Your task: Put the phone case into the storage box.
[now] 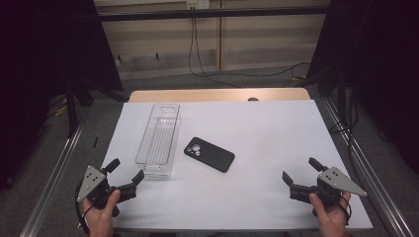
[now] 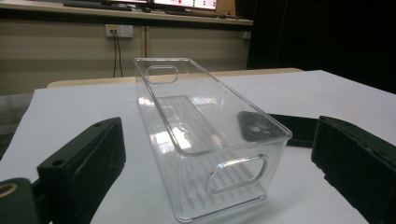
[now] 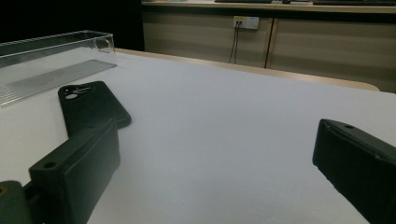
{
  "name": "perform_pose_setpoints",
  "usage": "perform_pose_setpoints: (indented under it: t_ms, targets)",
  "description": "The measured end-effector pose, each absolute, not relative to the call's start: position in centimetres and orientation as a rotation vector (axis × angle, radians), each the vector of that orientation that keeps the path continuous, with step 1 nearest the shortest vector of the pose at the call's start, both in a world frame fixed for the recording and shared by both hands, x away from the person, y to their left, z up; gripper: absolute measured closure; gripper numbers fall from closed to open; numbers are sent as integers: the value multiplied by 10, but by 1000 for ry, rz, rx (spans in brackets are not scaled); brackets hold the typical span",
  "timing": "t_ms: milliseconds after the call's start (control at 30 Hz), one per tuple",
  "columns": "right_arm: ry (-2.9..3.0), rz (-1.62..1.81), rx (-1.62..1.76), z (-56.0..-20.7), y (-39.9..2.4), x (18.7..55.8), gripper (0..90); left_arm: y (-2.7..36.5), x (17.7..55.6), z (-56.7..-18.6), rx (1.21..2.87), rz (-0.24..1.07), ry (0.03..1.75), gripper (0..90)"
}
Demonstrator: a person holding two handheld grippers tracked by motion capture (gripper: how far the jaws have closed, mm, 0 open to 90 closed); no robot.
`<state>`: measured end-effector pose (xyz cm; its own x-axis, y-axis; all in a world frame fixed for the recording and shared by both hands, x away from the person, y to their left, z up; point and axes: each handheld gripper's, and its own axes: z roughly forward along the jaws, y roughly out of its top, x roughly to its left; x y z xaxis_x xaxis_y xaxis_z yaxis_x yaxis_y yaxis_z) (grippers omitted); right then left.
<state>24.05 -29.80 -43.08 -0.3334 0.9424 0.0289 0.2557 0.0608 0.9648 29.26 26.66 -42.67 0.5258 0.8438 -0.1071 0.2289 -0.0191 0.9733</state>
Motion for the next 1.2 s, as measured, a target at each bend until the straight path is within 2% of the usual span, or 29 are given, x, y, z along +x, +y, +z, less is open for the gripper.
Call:
perform_pose_setpoints:
  t_ms: [533,1200]
  targets:
    - [1707,1357,1218,-434,-294,242,11,267,291,-427,1550,626,960,30]
    - [1821,1404,1164,-436,-268,252,17,266,288,-427,1538,606,951,30]
